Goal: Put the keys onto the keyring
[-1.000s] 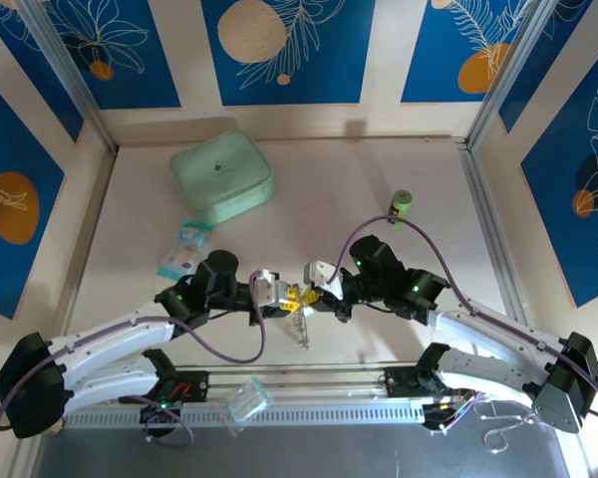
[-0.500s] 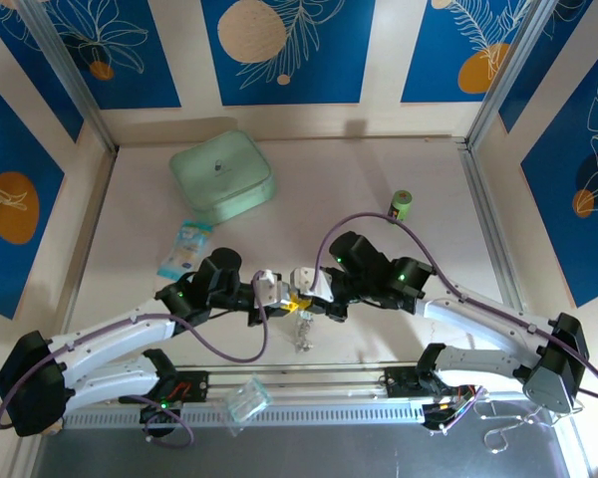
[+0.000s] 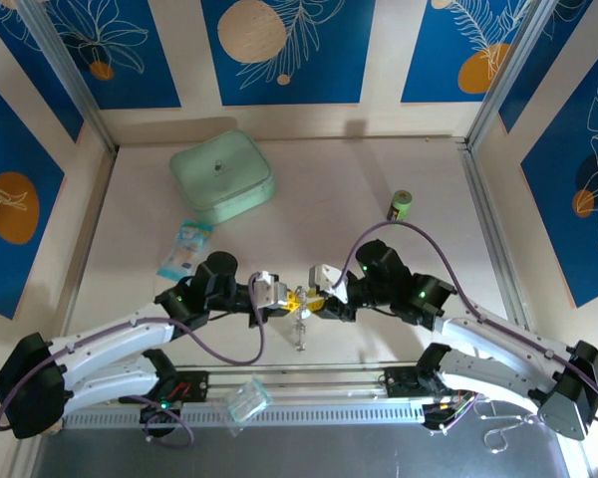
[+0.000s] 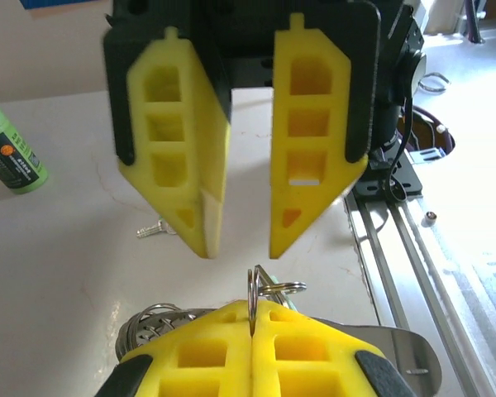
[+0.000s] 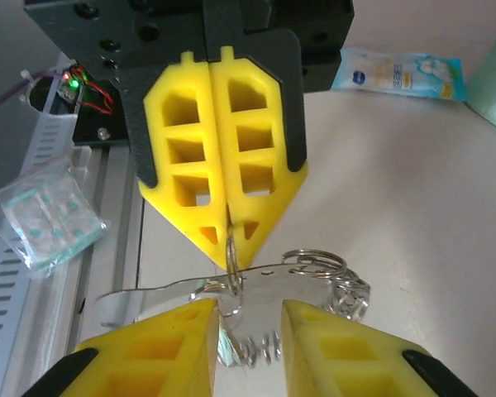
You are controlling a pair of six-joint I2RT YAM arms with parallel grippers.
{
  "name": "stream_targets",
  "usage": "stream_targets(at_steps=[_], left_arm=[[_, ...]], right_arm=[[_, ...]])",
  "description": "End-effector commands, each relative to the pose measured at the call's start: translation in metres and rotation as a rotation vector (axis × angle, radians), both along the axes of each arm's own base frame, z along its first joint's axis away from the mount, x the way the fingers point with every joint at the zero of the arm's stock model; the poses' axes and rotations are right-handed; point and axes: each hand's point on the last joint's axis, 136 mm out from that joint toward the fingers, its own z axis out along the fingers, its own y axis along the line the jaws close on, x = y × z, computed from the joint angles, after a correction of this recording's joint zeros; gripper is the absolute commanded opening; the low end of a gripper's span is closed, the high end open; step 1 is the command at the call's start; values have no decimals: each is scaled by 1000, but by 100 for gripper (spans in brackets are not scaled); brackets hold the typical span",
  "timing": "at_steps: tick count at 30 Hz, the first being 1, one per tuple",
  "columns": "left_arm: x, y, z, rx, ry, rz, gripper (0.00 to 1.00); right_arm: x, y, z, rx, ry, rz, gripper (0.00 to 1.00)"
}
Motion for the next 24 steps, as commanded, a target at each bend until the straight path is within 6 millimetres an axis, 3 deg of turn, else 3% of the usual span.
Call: stream_targets(at_steps=[1,12,21,23,24], left_arm=[[-7,-4,26,-136,-27,-30,0],[-10,-4,27,-149,-22,-42,0],[-9,-2,30,-159,-30,-32,0],[-6,-1,27,-136,-33,-13,21],[-5,0,26,-123,-34,-4,25]], right_arm=[[-5,10,15,119,32,15,27],[-3,14,7,117,55,21,22],[-4,15,5,93,52,37,0],[-4,13,7,71,42,42,0],[-3,12,8,57,36,43,0]])
